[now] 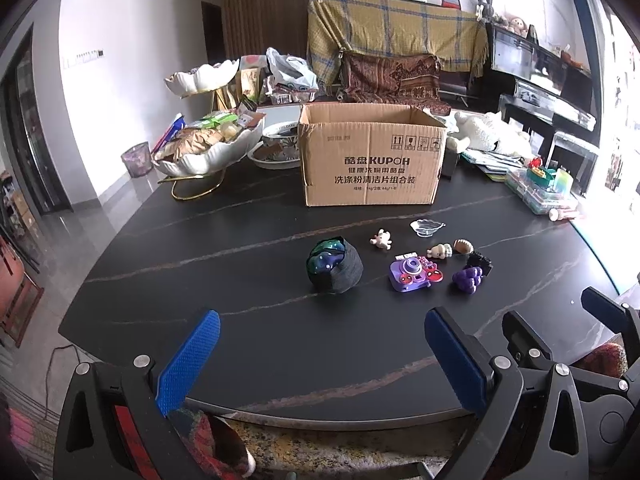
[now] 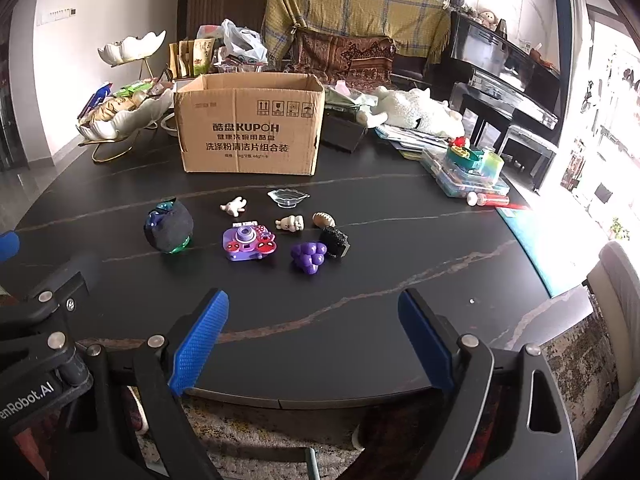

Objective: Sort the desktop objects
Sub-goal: 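Move both tools toward the toys on the table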

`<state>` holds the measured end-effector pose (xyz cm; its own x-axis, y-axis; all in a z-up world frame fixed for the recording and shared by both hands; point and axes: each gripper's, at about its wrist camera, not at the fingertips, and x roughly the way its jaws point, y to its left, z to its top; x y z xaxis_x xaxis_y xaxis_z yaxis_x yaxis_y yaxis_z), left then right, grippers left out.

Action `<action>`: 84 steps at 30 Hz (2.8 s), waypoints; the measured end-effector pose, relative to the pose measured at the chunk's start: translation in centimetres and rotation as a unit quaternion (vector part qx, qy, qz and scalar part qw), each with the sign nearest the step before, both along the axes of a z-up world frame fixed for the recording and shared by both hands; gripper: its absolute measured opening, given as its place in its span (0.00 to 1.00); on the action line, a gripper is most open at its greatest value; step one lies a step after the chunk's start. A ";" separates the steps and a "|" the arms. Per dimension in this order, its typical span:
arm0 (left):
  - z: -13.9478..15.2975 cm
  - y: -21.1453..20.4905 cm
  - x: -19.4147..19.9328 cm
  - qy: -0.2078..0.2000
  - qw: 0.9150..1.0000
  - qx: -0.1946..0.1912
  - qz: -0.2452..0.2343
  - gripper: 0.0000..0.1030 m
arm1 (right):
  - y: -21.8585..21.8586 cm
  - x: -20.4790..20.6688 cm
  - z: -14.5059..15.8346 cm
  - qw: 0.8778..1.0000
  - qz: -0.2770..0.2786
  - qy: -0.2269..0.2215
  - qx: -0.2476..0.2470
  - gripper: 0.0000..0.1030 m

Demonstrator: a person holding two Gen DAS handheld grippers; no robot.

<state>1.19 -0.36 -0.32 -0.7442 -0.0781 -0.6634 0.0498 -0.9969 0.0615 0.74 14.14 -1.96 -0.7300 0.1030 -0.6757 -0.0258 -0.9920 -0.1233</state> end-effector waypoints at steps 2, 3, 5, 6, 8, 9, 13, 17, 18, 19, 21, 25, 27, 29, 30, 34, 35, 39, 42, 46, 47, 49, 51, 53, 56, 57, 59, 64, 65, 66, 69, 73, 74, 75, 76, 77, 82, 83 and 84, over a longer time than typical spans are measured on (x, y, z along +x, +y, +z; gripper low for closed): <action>0.1 0.1 0.0 0.003 1.000 -0.001 -0.005 0.98 | 0.1 0.0 0.0 1.000 0.000 -0.001 -0.001 0.83; 0.2 0.1 0.0 0.005 1.000 -0.001 -0.007 0.98 | 0.2 0.0 0.0 1.000 0.000 -0.001 -0.004 0.83; 0.3 0.1 -0.1 0.005 1.000 0.001 -0.013 0.98 | 0.3 0.0 0.1 1.000 0.000 0.001 -0.007 0.83; 0.3 0.0 -0.2 0.003 1.000 0.006 -0.016 0.98 | 0.3 0.0 0.1 1.000 0.000 0.002 -0.008 0.83; 0.3 -0.1 -0.5 -0.007 1.000 0.011 -0.021 0.98 | 0.4 0.0 0.2 1.000 0.000 0.003 -0.014 0.83; 0.3 0.0 -0.6 -0.008 1.000 0.005 -0.021 0.98 | 0.4 0.0 0.2 1.000 0.001 0.003 -0.015 0.83; 0.3 0.6 -0.4 0.003 1.000 -0.020 -0.017 0.98 | 0.2 -0.2 -0.1 1.000 -0.003 -0.003 -0.005 0.83; 0.2 0.2 -0.7 -0.009 1.000 0.000 -0.015 0.98 | 0.4 -0.2 -0.3 1.000 -0.003 -0.006 -0.014 0.83; 0.1 0.0 -0.8 -0.014 1.000 0.006 -0.014 0.98 | 0.5 -0.2 -0.3 1.000 -0.004 -0.005 -0.016 0.83; 0.0 -0.1 -0.9 -0.017 1.000 0.009 -0.012 0.98 | 0.5 -0.2 -0.2 1.000 -0.005 -0.005 -0.017 0.83; -0.1 -0.3 -1.0 -0.020 1.000 0.013 -0.006 0.98 | 0.7 -0.2 -0.2 1.000 -0.008 -0.003 -0.020 0.83; -0.3 -0.6 -1.1 -0.033 0.999 0.029 -0.006 0.98 | 1.1 -0.3 -0.3 0.999 -0.016 -0.006 -0.027 0.83; -0.4 -0.7 -1.2 -0.037 0.999 0.033 -0.006 0.98 | 1.1 -0.3 -0.3 0.999 -0.017 -0.007 -0.030 0.83; -0.4 -0.6 -1.2 -0.034 0.999 0.028 -0.005 0.98 | 1.0 -0.3 -0.3 1.000 -0.016 -0.005 -0.026 0.83; -0.5 -0.6 -1.2 -0.033 0.999 0.026 -0.005 0.98 | 1.0 -0.2 -0.3 1.000 -0.015 -0.004 -0.023 0.83; -0.6 -0.7 -1.4 -0.036 0.999 0.028 -0.003 0.98 | 0.8 -0.4 -0.5 1.000 -0.012 -0.008 -0.019 0.83; -0.7 -0.8 -1.5 -0.038 0.999 0.029 -0.001 0.98 | 0.8 -0.4 -0.6 1.000 -0.012 -0.009 -0.019 0.83; -0.8 -1.3 -1.8 -0.042 0.999 0.034 0.005 0.98 | 0.8 -0.6 -0.7 1.000 -0.012 -0.010 -0.016 0.83; -1.0 -1.6 -2.0 -0.045 0.998 0.035 0.005 0.98 | 0.7 -0.7 -0.8 1.000 -0.011 -0.011 -0.014 0.83; -1.4 -1.9 -2.5 -0.051 0.998 0.041 0.002 0.98 | 0.6 -1.0 -1.2 1.000 -0.010 -0.017 -0.012 0.83; -1.4 -1.9 -2.6 -0.051 0.998 0.043 0.002 0.98 | 0.6 -1.1 -1.3 1.000 -0.009 -0.019 -0.012 0.83; -1.5 -2.0 -2.9 -0.054 0.998 0.043 0.002 0.98 | 0.6 -1.3 -1.6 1.000 -0.009 -0.022 -0.011 0.83; -1.6 -2.0 -3.1 -0.054 0.998 0.043 0.000 0.98 | 0.6 -1.6 -1.8 1.000 -0.010 -0.025 -0.010 0.83; -1.6 -2.0 -3.2 -0.054 0.998 0.042 -0.002 0.98 | 0.6 -1.8 -1.9 1.000 -0.010 -0.027 -0.010 0.83; -1.5 -1.8 -3.5 -0.053 0.998 0.036 -0.002 0.98 | 0.7 -2.1 -2.0 0.999 -0.010 -0.030 -0.011 0.83; -1.5 -1.8 -3.6 -0.053 0.998 0.035 -0.003 0.98 | 0.7 -2.3 -2.1 0.999 -0.010 -0.031 -0.012 0.83; -1.5 -1.7 -3.8 -0.055 0.998 0.034 -0.004 0.98 | 0.8 -2.5 -2.1 0.999 -0.009 -0.032 -0.012 0.83; -1.9 -1.6 -4.5 -0.062 0.997 0.035 -0.006 0.98 | 0.8 -3.1 -2.3 0.999 -0.008 -0.037 -0.013 0.83; -1.9 -1.6 -4.6 -0.062 0.997 0.038 -0.007 0.98 | 0.9 -3.2 -2.4 0.999 -0.008 -0.038 -0.014 0.83; -1.9 -1.6 -4.7 -0.061 0.997 0.044 -0.007 0.98 | 0.9 -3.3 -2.4 0.999 -0.009 -0.040 -0.013 0.83; -1.9 -1.5 -4.9 -0.057 0.998 0.037 -0.001 0.98 | 1.0 -3.6 -2.4 0.999 -0.012 -0.041 -0.012 0.83; -1.9 -1.3 -5.5 -0.059 0.998 0.033 -0.005 0.98 | 1.0 -4.0 -2.2 0.999 -0.011 -0.041 -0.014 0.83; -1.9 -1.3 -5.7 -0.059 0.998 0.033 -0.006 0.98 | 0.9 -4.1 -2.2 0.999 -0.011 -0.042 -0.014 0.83; -1.8 -1.2 -5.9 -0.060 0.998 0.031 -0.006 0.98 | 0.9 -4.3 -2.2 0.999 -0.010 -0.042 -0.014 0.83; -1.9 -1.2 -6.2 -0.063 0.998 0.030 -0.007 0.98 | 0.9 -4.4 -2.2 0.999 -0.009 -0.043 -0.014 0.83; -1.9 -1.1 -6.4 -0.065 0.997 0.029 -0.007 0.98 | 0.8 -4.6 -2.2 0.999 -0.009 -0.044 -0.014 0.83; -1.8 -0.8 -7.2 -0.068 0.997 0.026 -0.012 0.98 | 1.0 -5.5 -2.3 0.999 -0.008 -0.050 -0.015 0.83; -1.7 -0.7 -7.4 -0.069 0.997 0.024 -0.014 0.98 | 1.0 -5.7 -2.3 0.999 -0.008 -0.051 -0.017 0.83; -1.7 -0.6 -7.5 -0.069 0.997 0.022 -0.015 0.98 | 1.0 -5.8 -2.3 0.999 -0.008 -0.051 -0.017 0.83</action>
